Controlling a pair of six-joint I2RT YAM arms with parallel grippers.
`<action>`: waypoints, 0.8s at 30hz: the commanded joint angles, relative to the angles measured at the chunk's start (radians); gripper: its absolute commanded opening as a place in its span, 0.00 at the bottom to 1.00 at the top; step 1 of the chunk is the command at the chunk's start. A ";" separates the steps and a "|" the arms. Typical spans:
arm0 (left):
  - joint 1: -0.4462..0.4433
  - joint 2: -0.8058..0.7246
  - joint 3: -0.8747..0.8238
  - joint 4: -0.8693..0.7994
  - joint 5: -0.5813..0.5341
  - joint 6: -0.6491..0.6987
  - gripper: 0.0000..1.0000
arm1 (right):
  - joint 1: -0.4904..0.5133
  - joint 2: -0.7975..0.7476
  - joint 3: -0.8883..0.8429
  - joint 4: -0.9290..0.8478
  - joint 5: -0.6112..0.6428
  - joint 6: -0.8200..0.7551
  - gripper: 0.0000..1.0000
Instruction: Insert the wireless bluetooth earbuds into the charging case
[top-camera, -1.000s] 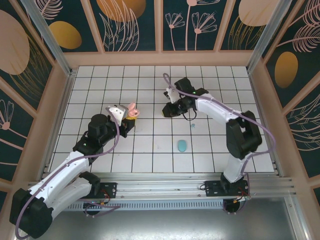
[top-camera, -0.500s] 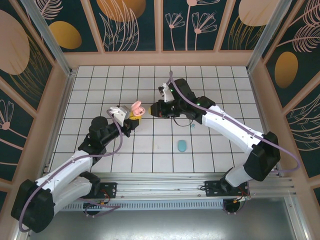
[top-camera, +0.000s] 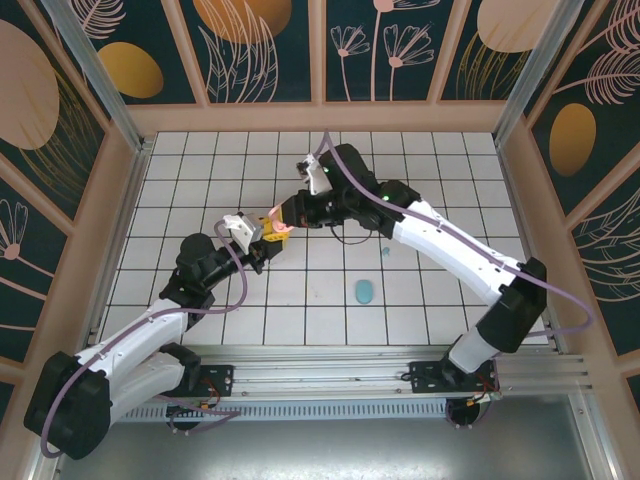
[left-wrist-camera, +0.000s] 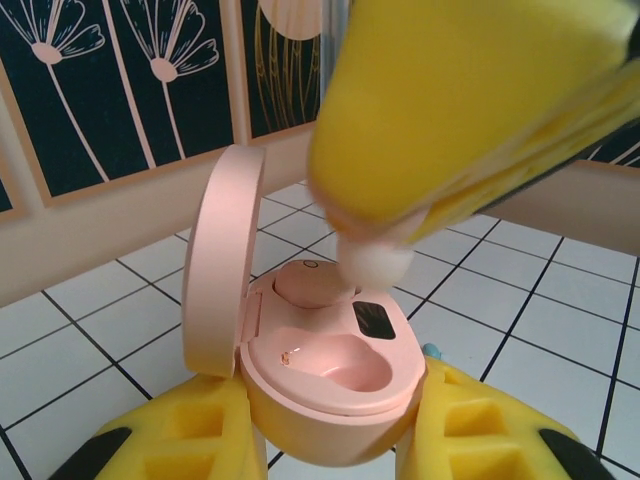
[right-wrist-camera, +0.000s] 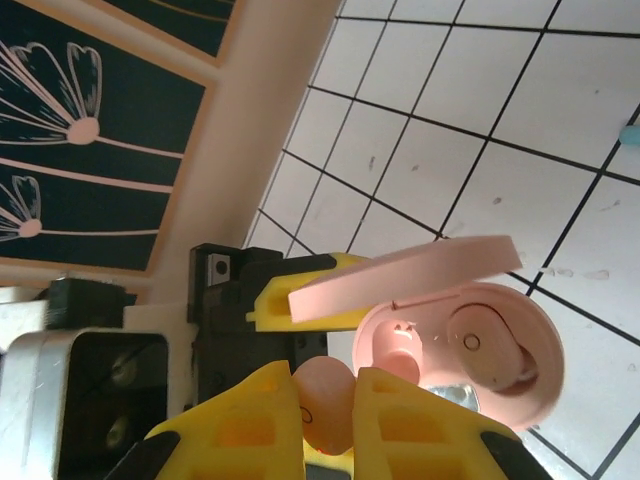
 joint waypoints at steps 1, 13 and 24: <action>-0.005 -0.016 -0.009 0.026 0.011 0.024 0.00 | 0.025 0.035 0.054 -0.068 0.011 -0.030 0.00; -0.005 -0.022 -0.004 0.021 0.004 0.022 0.00 | 0.056 0.085 0.124 -0.194 0.146 -0.075 0.00; -0.005 -0.034 -0.008 0.027 0.028 0.023 0.00 | 0.069 0.156 0.208 -0.277 0.137 -0.146 0.00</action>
